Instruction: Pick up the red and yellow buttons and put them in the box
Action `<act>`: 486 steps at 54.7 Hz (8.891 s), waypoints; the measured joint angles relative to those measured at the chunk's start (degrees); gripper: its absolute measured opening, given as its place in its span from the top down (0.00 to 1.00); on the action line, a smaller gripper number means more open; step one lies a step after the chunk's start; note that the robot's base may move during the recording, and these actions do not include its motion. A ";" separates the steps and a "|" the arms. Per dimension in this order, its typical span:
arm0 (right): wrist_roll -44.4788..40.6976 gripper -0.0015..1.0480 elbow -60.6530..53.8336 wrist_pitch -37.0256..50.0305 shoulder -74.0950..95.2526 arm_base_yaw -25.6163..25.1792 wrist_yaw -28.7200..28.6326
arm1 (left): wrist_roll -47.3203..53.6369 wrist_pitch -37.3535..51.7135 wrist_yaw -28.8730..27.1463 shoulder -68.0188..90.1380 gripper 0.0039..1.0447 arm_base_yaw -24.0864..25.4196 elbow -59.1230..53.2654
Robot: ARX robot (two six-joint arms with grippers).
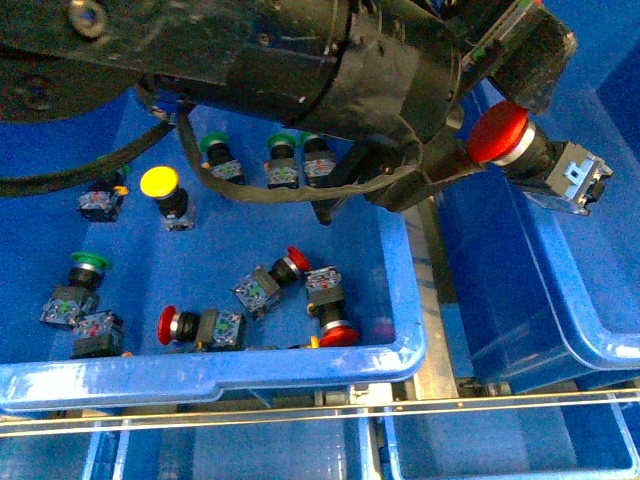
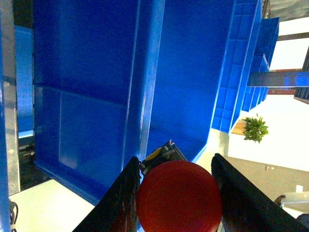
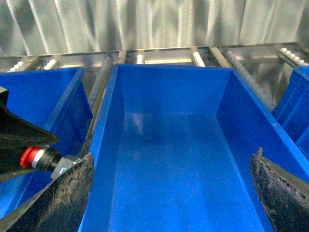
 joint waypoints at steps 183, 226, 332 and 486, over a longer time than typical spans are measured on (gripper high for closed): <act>-42.66 0.72 24.68 24.59 77.00 3.06 -13.40 | 1.33 -4.50 -1.11 4.72 0.46 -0.61 10.71; -43.54 0.74 21.92 22.97 73.59 -0.48 -16.13 | 5.62 -5.38 1.18 5.05 0.07 2.73 10.51; -28.09 0.74 18.82 12.39 57.02 -4.11 1.62 | 44.81 -18.93 -15.23 -48.00 0.07 27.91 -40.19; -9.90 0.75 15.82 12.35 54.75 16.33 5.97 | 61.24 -23.12 -26.27 -110.07 0.07 37.46 -61.46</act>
